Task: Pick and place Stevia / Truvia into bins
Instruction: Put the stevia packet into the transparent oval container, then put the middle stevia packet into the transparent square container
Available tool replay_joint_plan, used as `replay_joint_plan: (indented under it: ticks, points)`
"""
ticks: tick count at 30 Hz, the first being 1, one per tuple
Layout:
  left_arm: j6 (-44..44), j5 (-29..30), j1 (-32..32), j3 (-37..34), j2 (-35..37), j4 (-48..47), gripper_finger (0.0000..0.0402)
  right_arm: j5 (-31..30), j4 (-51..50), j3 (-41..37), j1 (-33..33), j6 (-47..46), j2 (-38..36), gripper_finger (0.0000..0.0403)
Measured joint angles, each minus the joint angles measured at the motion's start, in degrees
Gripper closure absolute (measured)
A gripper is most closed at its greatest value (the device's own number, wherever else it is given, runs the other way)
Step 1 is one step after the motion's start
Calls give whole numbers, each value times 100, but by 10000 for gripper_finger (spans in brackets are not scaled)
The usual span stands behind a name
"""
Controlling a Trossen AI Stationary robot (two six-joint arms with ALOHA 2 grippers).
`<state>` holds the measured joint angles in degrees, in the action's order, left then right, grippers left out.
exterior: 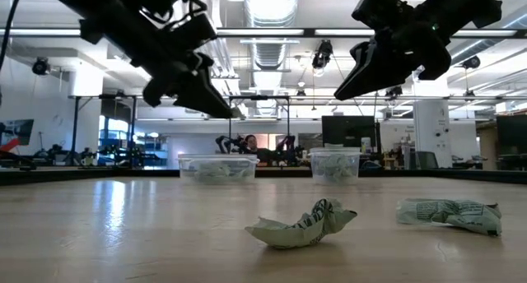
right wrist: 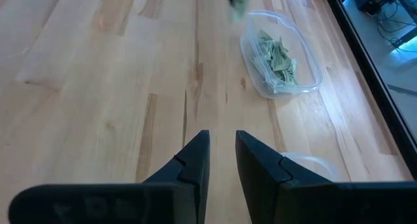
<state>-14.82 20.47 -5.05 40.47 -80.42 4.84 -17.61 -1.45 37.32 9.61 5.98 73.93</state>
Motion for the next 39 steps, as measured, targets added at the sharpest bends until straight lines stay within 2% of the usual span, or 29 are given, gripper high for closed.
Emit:
replay_joint_plan:
  ticks: [9,16,32,39]
  points:
    - [-111,0,819,0,-170,60,380,0,-2,-7,0,3,0,344]
    - [-97,-2,1202,0,-302,74,380,0,-2,-7,0,18,-2,340]
    - [-80,20,1293,4,-568,245,378,0,-2,-11,0,0,-2,339]
    - [-82,282,1293,4,-568,240,339,0,-2,-11,0,-2,-2,344]
